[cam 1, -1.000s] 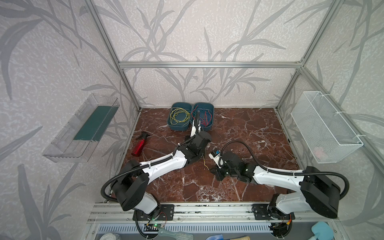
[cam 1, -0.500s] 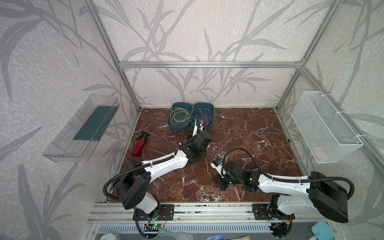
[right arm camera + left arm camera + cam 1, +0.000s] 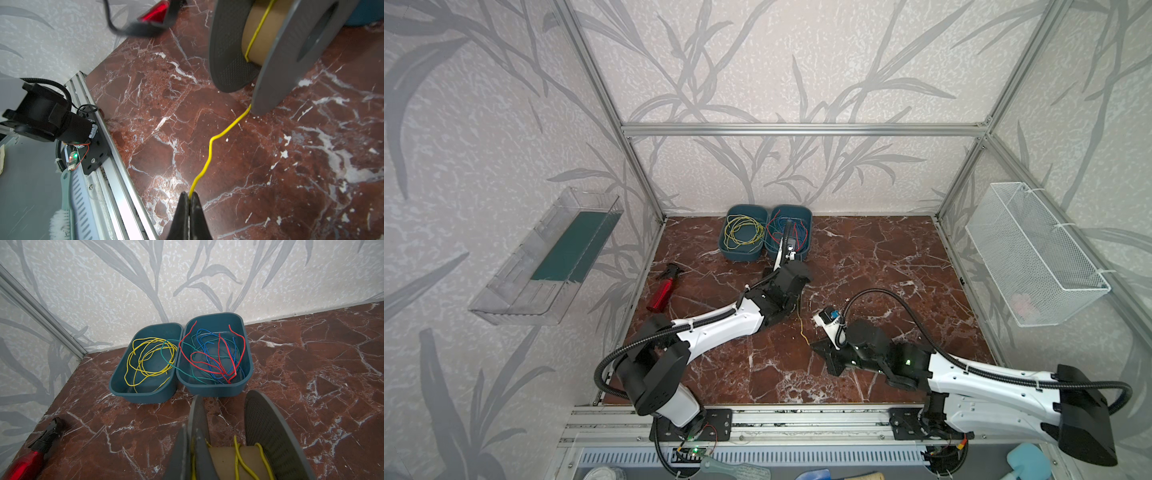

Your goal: Wrap the cables

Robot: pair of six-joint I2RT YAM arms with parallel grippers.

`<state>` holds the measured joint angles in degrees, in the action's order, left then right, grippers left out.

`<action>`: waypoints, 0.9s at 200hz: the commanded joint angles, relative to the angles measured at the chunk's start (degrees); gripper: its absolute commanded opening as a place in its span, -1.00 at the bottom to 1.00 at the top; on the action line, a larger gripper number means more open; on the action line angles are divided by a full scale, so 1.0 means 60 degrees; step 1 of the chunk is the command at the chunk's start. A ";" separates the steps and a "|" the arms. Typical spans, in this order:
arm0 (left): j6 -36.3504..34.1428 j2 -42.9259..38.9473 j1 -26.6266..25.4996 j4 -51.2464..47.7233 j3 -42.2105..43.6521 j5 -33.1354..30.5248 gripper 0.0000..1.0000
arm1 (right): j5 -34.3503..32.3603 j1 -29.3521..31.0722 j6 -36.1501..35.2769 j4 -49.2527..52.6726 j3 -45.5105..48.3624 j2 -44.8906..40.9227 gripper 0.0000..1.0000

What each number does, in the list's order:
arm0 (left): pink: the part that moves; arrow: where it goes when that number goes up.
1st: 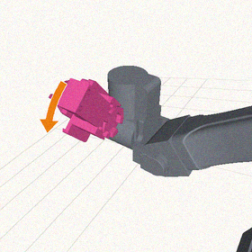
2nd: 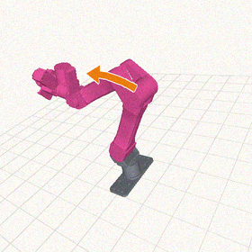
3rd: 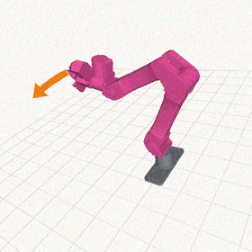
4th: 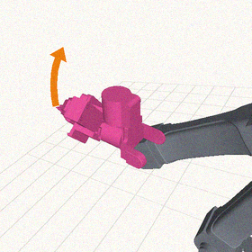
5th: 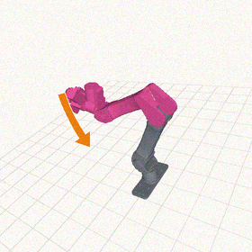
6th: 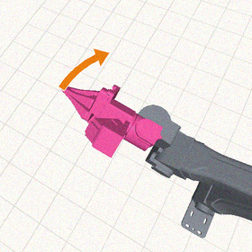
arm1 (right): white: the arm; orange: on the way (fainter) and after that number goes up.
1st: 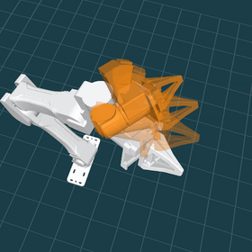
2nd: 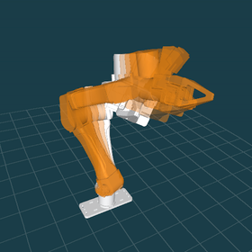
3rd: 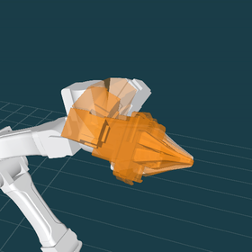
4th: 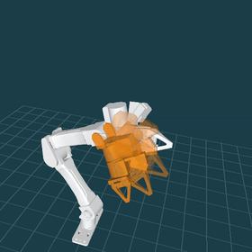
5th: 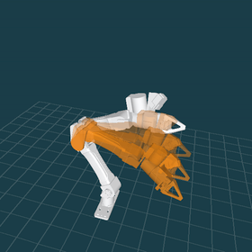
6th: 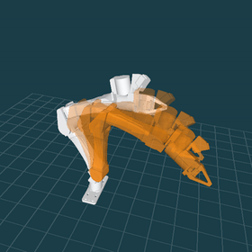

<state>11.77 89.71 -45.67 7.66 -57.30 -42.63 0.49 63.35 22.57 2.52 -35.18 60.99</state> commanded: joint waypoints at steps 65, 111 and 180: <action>-0.0510 0.0104 0.0252 -0.0653 0.0652 0.0638 -1.00 | 0.0664 -0.1329 -0.1182 -0.0161 -0.2443 0.1144 -1.00; -0.0639 -0.0142 0.0236 -0.0556 0.0850 0.0945 -1.00 | 0.0753 -0.2301 -0.1169 -0.0328 -0.3104 0.1664 -1.00; -0.0833 -0.0303 0.0225 -0.0383 0.1032 0.1348 -1.00 | 0.1059 -0.3211 -0.0963 -0.0675 -0.3880 0.2529 -1.00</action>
<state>8.43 87.37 -44.49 12.01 -53.87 -37.10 6.39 45.76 16.56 0.93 -55.72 74.50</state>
